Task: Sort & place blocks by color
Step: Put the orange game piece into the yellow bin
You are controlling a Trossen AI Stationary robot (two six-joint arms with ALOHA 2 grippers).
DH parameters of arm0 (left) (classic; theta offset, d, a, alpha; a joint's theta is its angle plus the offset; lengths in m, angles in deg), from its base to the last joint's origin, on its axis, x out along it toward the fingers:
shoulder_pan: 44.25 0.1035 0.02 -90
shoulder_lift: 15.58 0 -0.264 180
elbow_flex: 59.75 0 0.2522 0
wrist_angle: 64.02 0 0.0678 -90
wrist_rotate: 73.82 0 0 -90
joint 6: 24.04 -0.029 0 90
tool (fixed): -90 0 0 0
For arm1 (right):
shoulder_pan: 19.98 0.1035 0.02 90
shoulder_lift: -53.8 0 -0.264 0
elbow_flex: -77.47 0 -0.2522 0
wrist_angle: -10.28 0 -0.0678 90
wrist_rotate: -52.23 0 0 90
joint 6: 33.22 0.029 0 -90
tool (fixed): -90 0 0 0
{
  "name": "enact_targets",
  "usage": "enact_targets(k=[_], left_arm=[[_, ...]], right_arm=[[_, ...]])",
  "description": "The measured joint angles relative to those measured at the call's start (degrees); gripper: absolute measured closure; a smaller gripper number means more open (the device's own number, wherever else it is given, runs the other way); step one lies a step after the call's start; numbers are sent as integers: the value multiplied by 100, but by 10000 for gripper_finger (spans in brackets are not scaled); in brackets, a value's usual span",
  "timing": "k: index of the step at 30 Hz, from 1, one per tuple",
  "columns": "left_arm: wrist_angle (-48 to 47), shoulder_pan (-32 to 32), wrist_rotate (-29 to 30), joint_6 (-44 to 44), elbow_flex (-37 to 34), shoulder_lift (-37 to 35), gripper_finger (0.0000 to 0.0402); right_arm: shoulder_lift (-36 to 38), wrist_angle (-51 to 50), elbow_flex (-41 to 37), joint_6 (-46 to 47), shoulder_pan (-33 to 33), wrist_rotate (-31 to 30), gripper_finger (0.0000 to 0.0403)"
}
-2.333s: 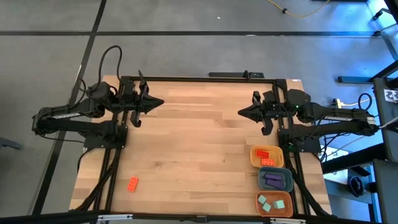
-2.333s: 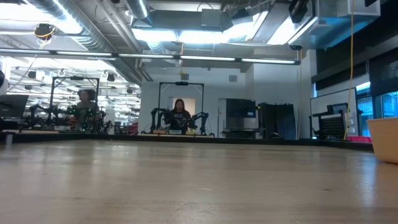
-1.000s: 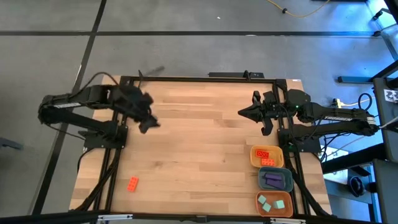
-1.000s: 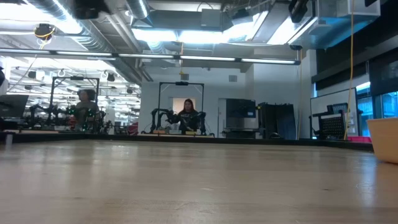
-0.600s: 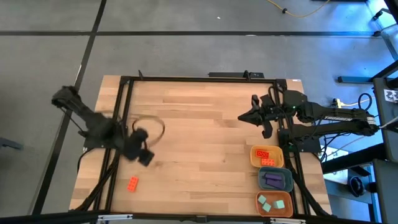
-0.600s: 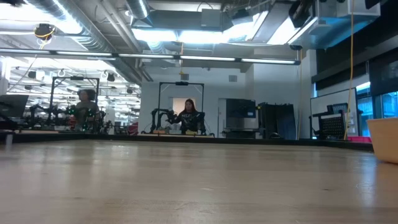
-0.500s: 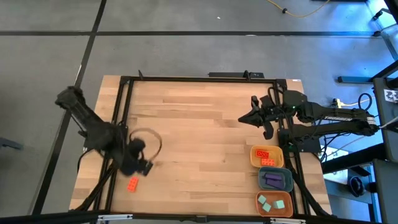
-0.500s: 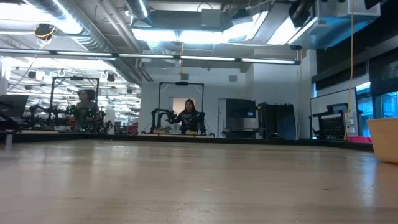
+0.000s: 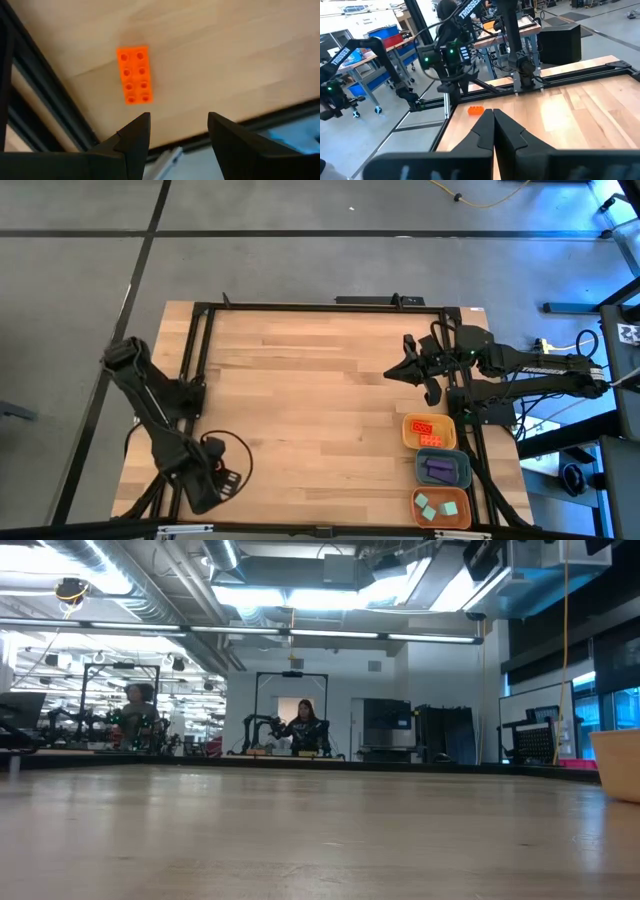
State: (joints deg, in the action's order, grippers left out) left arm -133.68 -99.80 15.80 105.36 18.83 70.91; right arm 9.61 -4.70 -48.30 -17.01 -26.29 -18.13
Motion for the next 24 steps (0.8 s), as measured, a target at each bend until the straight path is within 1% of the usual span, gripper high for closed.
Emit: enact_targets(k=[10, 16, 24], left_arm=[[-244, -4, -205, 4, 0, 685, 211], [-262, 81, -213, 4, -2, 1028, 211], [-262, 127, -253, -33, -4, 1288, 211]], right_arm=[[0, 2, 0, 4, 0, -2, 403], [0, 0, 0, 4, 0, -2, 403], [0, 0, 0, 4, 0, -2, 403]])
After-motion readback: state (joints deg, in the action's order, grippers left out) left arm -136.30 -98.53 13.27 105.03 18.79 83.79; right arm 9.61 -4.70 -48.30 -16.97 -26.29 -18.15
